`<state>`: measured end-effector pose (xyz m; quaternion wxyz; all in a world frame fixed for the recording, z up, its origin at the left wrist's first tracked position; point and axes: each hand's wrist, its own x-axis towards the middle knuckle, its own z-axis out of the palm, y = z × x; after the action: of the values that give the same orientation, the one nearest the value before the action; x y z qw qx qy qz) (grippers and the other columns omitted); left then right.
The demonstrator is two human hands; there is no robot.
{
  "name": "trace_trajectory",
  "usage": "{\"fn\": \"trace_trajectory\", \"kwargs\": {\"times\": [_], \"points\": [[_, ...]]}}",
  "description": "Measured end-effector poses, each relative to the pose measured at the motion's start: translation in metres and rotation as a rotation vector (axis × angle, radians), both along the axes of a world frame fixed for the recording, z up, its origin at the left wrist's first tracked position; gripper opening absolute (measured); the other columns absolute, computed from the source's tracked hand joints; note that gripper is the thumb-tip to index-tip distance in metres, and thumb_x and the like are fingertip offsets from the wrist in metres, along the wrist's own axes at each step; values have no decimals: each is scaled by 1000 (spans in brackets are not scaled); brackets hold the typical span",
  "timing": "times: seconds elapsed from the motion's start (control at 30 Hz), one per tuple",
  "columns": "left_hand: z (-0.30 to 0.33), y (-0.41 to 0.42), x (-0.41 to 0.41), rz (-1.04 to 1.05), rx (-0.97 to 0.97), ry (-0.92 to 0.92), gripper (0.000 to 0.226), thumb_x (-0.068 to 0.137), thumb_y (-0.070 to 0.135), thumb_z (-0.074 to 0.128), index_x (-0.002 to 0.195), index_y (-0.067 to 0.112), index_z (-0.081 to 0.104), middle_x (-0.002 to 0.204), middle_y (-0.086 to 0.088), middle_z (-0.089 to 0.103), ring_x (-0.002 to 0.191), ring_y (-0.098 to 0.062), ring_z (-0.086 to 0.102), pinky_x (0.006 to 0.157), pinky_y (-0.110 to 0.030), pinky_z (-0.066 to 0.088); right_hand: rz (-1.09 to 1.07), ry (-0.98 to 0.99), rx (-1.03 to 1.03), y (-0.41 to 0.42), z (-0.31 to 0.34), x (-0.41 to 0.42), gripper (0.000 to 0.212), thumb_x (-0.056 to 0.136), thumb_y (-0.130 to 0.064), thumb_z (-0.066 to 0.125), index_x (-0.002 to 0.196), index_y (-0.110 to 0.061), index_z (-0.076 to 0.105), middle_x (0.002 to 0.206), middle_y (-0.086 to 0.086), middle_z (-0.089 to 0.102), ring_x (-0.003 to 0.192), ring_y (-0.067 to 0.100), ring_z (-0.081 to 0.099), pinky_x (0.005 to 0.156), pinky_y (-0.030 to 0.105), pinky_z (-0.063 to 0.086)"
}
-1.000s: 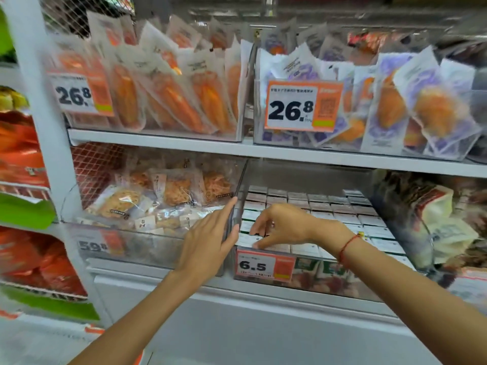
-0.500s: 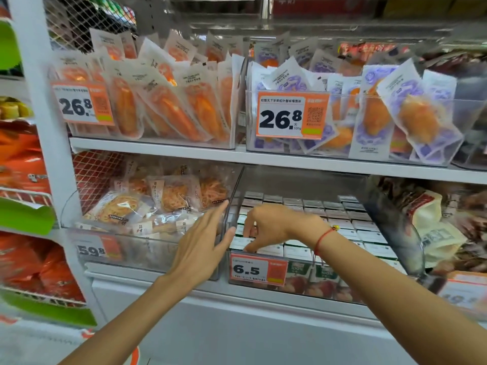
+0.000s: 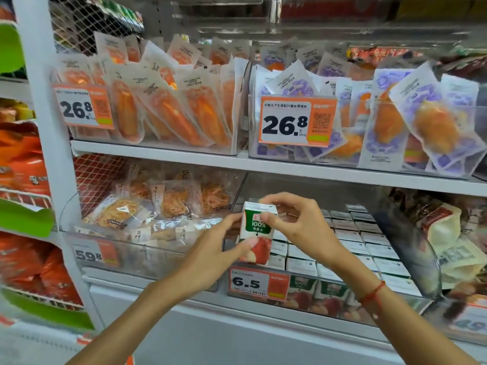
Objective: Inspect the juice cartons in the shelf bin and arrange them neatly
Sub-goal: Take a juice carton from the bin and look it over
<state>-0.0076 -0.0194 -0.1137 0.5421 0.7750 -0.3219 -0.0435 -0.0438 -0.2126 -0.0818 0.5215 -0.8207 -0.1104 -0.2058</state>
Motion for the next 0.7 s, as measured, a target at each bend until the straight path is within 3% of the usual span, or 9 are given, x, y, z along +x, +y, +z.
{"fn": "trace_trajectory", "kwargs": {"times": [0.13, 0.23, 0.43, 0.6, 0.7], "points": [[-12, -13, 8, -61, -96, 156, 43, 85, 34, 65, 127, 35, 54, 119, 18, 67, 106, 4, 64, 81, -13, 52, 43, 114, 124, -7, -18, 1, 38, 75, -51, 63, 110, -35, 65, 105, -23, 69, 99, -1, 65, 82, 16, 52], [-18, -20, 9, -75, -104, 176, 35, 87, 32, 64, 120, 38, 55, 114, 29, 66, 107, 8, 62, 80, -7, 49, 76, 194, 138, -12, -28, 2, 41, 79, -54, 56, 111, -31, 66, 107, -13, 72, 101, 6, 67, 83, 21, 53], [-21, -23, 1, -35, -164, 204, 41, 80, 45, 60, 120, 36, 58, 114, 26, 67, 110, 6, 61, 88, -15, 51, 154, 229, 167, -14, -30, -6, 37, 91, -45, 51, 123, -28, 61, 114, -17, 69, 105, 1, 65, 79, 15, 52], [-19, -21, -21, 51, -247, 252, 41, 76, 43, 61, 114, 29, 62, 105, 16, 73, 100, 2, 66, 80, -15, 52, 147, 286, 140, -1, -27, -18, 39, 92, -45, 46, 123, -27, 61, 113, -12, 70, 105, 3, 65, 80, 20, 53], [-15, -17, -39, 96, -281, 287, 25, 83, 34, 61, 107, 28, 64, 104, 7, 73, 98, -5, 69, 79, -18, 55, 140, 321, 148, 11, -19, -33, 31, 98, -38, 43, 119, -27, 63, 104, -14, 72, 97, 1, 67, 74, 15, 52]]}}
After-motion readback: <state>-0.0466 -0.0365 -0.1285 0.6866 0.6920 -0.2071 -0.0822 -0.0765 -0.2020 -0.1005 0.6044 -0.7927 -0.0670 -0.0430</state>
